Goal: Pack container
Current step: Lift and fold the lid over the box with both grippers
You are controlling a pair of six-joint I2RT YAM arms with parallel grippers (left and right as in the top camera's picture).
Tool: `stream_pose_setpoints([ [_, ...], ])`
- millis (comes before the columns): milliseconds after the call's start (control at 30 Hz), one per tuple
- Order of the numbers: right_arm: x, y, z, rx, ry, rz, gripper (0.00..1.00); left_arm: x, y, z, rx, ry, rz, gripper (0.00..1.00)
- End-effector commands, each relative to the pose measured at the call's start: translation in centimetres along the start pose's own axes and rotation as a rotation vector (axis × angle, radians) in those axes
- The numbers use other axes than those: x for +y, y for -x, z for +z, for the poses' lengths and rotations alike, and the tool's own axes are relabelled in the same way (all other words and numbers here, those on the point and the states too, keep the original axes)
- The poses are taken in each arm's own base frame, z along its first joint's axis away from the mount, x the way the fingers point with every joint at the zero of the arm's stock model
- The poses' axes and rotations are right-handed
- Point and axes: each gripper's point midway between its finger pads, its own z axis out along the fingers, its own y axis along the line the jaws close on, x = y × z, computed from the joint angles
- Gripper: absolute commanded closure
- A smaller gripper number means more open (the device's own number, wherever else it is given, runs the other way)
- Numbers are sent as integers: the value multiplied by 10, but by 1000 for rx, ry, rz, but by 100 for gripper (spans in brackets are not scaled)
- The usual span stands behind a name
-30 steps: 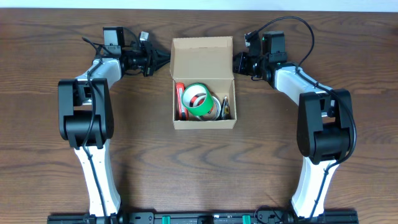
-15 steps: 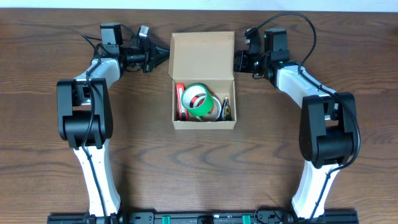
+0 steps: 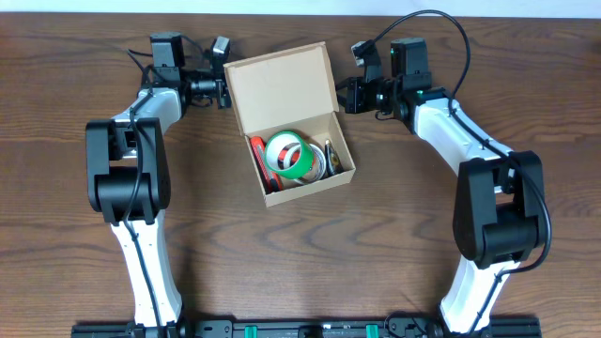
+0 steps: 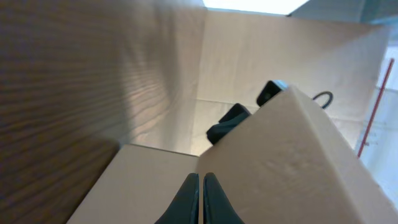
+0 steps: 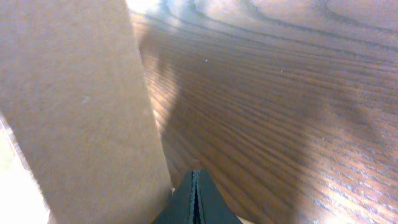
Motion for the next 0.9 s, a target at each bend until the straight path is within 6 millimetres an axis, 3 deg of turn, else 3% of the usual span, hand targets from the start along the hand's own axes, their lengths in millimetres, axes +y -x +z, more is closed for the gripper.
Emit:
stream_pose_setpoints([
  [0,24,13,-15,-21,40,-87,99,-14,-2,-1,53,-47,-7,95],
  [400,46,15,-40,-13,33,-133,99,-75,0,1,97,-64,61,95],
  [867,65,20,-76,-28,-47,-136,99,-104,-37,53,217,-74,33,95],
])
